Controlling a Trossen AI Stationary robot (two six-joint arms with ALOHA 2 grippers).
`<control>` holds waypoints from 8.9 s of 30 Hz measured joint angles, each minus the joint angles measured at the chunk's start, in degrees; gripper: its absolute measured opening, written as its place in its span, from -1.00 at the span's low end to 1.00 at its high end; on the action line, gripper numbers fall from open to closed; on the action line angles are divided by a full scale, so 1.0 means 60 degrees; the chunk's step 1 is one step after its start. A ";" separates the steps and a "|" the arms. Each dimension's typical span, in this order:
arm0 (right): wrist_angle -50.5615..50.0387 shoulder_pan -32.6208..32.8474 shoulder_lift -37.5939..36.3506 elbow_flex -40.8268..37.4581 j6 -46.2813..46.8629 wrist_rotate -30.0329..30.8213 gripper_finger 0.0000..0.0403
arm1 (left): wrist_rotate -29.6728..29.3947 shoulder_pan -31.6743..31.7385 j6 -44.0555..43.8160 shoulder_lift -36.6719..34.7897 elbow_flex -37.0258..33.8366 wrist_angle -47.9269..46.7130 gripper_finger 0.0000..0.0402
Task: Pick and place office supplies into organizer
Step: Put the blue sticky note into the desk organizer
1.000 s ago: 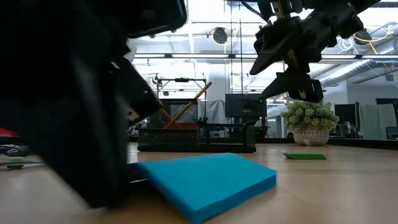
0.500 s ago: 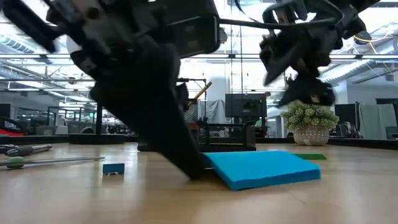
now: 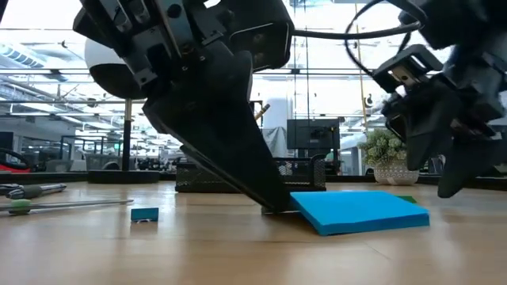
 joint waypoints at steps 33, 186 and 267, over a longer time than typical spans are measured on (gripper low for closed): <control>0.2877 0.1688 0.1308 -0.0154 0.0842 0.2262 -0.08 | -0.0055 0.0474 -0.0408 0.0000 -0.0004 0.0626 -0.77; 0.3340 -0.3062 -0.1482 0.0622 -0.4740 0.1921 -0.99 | -0.0456 0.0474 -0.1461 -0.8761 -0.0004 -0.3011 -0.77; 0.1505 -0.3880 0.1166 0.2221 -0.3145 0.0955 -0.98 | -0.0448 0.0474 -0.0663 -0.9231 -0.0004 -0.2423 -0.77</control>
